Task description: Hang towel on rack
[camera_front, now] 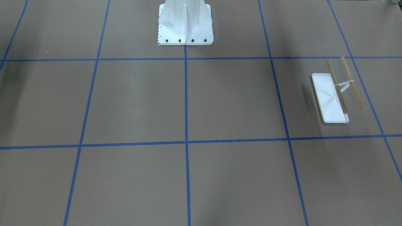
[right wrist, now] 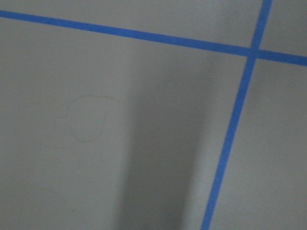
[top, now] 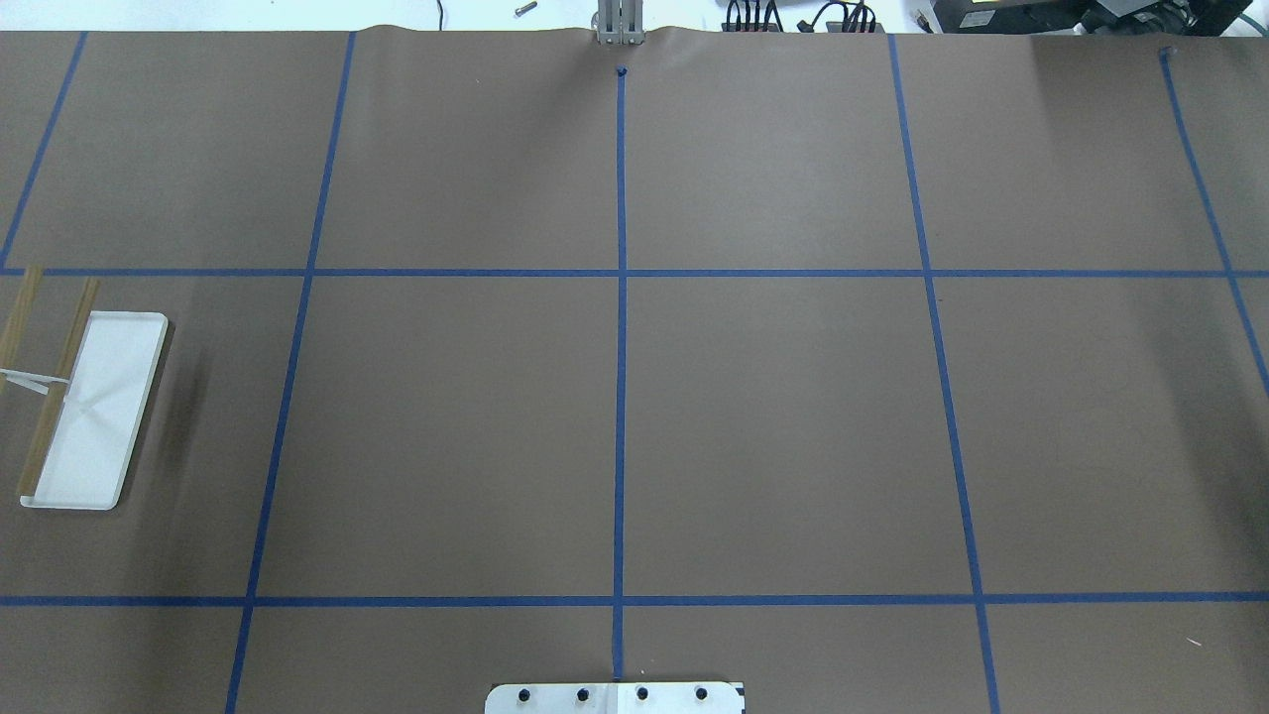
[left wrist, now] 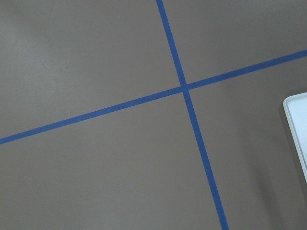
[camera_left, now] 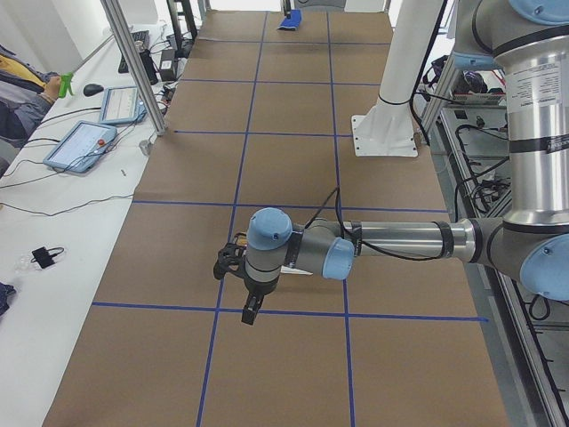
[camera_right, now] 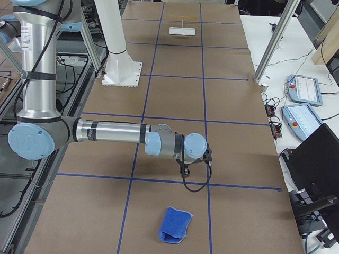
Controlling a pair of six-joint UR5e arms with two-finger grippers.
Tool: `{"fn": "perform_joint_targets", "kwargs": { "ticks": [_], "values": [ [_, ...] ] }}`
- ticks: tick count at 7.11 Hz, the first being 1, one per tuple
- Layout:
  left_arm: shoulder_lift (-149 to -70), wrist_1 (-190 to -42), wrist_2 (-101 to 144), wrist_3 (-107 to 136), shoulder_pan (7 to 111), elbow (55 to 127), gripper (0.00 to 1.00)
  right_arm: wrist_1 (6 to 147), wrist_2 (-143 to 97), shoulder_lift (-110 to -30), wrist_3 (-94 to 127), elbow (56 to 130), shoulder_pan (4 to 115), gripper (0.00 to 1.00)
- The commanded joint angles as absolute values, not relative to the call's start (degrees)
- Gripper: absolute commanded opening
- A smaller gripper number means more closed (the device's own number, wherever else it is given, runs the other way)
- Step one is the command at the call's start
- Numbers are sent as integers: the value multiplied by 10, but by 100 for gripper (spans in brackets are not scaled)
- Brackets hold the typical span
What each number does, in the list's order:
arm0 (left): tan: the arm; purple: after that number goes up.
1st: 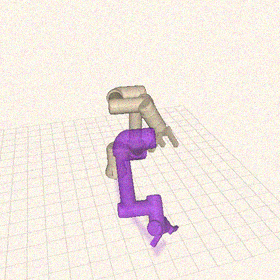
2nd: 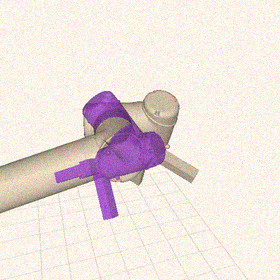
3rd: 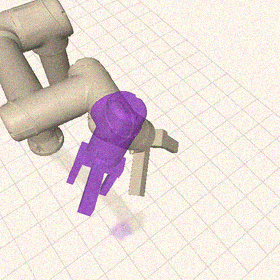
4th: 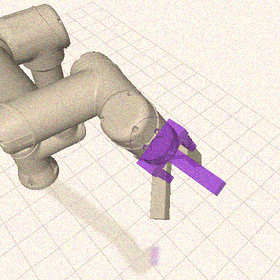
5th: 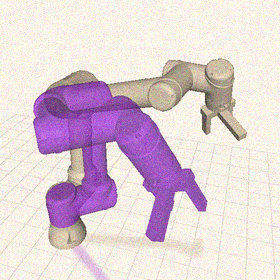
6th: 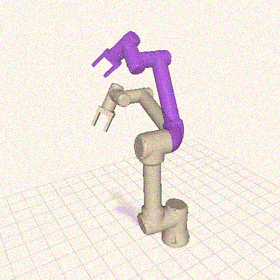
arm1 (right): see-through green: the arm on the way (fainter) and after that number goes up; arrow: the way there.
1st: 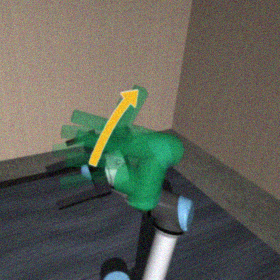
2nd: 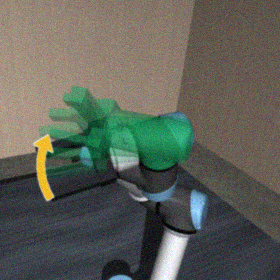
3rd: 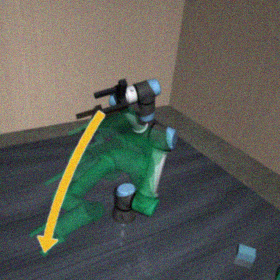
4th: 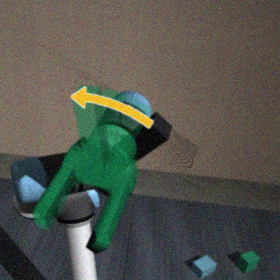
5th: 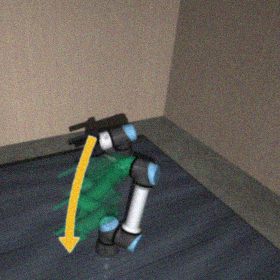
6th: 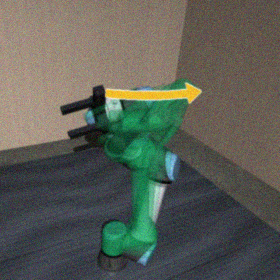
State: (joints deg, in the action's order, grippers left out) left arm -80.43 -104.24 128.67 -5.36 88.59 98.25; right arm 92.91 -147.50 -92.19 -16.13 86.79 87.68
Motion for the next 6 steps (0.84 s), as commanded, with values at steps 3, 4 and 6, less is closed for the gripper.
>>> {"fn": "perform_joint_targets", "kwargs": {
  "ticks": [3, 4, 6],
  "values": [
    [-806, -1042, 1287, -54, 886, 979, 98, 929, -1373, -832, -223, 694, 959, 89],
    [-807, -1043, 1287, -54, 886, 979, 98, 928, -1370, -828, -225, 672, 959, 89],
    [-807, -1046, 1287, -53, 886, 979, 98, 846, -1327, -863, -227, 654, 959, 89]
  ]
}}
